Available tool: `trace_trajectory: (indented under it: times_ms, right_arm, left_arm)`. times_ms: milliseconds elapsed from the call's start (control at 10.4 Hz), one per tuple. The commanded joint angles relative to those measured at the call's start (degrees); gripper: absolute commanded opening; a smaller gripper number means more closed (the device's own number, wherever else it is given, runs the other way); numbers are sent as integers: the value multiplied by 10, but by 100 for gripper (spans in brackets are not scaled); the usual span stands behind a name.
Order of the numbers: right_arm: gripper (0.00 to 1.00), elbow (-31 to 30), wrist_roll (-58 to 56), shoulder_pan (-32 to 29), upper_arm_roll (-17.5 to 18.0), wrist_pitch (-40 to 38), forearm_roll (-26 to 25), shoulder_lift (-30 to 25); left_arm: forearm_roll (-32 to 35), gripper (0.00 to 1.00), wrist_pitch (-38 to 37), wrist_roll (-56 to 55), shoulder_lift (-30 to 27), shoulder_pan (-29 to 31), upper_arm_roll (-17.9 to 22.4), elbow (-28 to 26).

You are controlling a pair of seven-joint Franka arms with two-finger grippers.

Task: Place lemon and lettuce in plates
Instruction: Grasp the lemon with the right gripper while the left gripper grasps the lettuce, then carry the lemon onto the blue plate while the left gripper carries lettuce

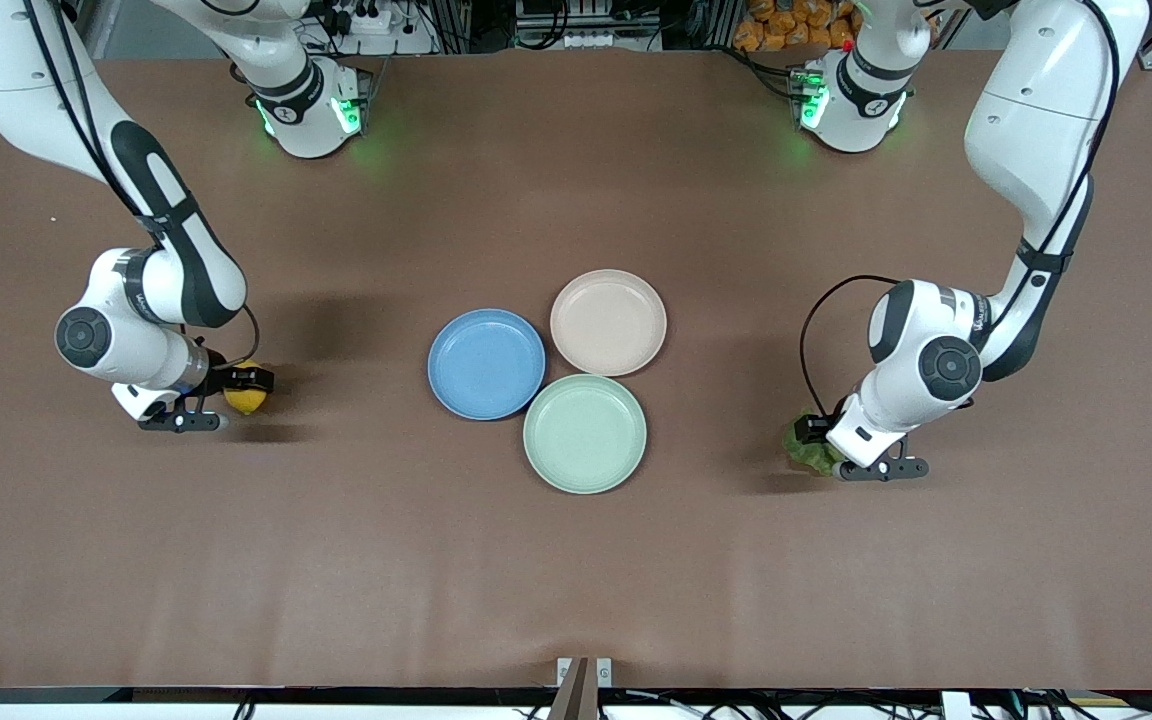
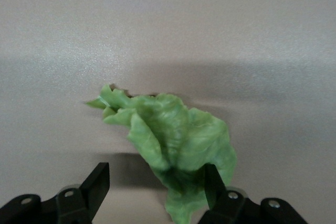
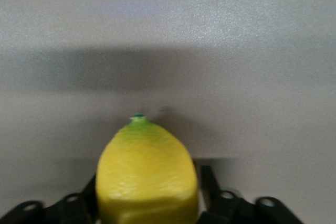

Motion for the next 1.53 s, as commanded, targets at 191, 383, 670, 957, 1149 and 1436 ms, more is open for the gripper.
trace_trajectory:
  times_ms: [191, 383, 670, 957, 1149, 1436]
  right_arm:
    - [1, 13, -7, -11, 20, -38, 1, -13]
    - [0, 67, 4, -8, 49, -148, 3, -32]
    - [0, 146, 122, 29, 100, -250, 56, -35]
    - [0, 195, 332, 146, 104, -246, 69, -18]
    - [0, 231, 421, 208, 104, -236, 96, 14]
    - [0, 235, 492, 263, 103, -176, 96, 67]
  left_arm:
    - [19, 0, 4, -18, 8, 2, 0, 9]
    - [18, 0, 4, -18, 3, 5, -1, 9]
    - [14, 0, -5, -48, -36, 6, -4, 4]
    - [14, 0, -125, -120, -113, 2, -30, 2]
    - [14, 0, -191, -163, -152, 2, -64, -1]
    - [13, 0, -205, -276, -163, 2, -133, -15]
